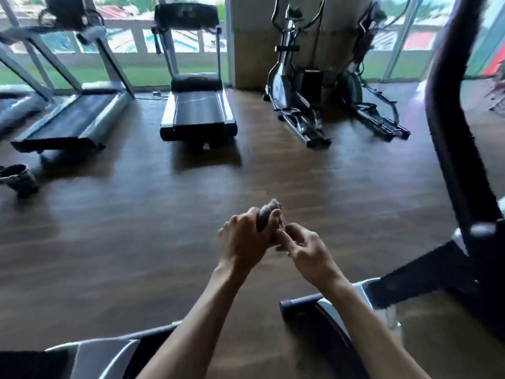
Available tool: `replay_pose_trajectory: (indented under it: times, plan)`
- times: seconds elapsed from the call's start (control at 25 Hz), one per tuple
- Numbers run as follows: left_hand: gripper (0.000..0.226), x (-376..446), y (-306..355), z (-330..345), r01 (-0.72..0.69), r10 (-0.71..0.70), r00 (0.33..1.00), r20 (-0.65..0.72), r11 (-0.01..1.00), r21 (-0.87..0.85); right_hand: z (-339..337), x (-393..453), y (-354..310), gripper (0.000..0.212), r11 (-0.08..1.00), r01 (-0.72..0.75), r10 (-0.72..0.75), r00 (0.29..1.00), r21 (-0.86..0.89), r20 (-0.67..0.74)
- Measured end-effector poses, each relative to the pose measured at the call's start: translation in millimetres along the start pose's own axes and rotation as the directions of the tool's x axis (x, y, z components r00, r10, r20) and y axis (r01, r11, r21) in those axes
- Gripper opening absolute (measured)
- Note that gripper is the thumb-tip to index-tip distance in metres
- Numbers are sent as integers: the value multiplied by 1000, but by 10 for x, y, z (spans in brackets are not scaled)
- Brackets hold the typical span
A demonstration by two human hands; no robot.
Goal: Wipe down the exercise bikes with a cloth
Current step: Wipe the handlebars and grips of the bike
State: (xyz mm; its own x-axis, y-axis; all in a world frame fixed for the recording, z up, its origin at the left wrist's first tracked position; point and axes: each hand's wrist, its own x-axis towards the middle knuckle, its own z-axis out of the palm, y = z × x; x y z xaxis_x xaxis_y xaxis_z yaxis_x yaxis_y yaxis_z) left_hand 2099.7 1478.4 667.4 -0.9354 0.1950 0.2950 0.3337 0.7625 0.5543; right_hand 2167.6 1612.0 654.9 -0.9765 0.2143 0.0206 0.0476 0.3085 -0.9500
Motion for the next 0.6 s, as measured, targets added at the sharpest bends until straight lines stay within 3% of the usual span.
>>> replay_pose_trajectory:
  times: [0.12,0.16,0.24,0.28,0.36,0.52,0.6]
  plan:
    - [68,118,303,45,-11,45,992,118,961,-277,-86,-64,-188,14,987,70,-30,965,147,-262]
    - [72,148,399,14,23,83,975,207,886,-463,-123,-91,-259,14,984,102,-47,940,146,-339]
    - [69,230,561,-74,242,189,876,443,624,-744,-237,-163,-427,15,978,163,-88,886,129,-455]
    - [66,288,593,-124,337,259,814,520,518,-786,-308,-202,-523,15,974,188,-107,868,122,-485]
    - [61,426,647,-162,381,421,711,563,442,-812,-499,-300,-738,13,966,227,-134,853,127,-505]
    - [47,648,882,-241,435,694,495,524,324,-840,-935,-483,-1173,15,964,264,-258,871,-44,-418]
    - [46,688,1035,-306,448,778,435,454,251,-858,-1111,-540,-1403,18,954,257,-298,849,-151,-436]
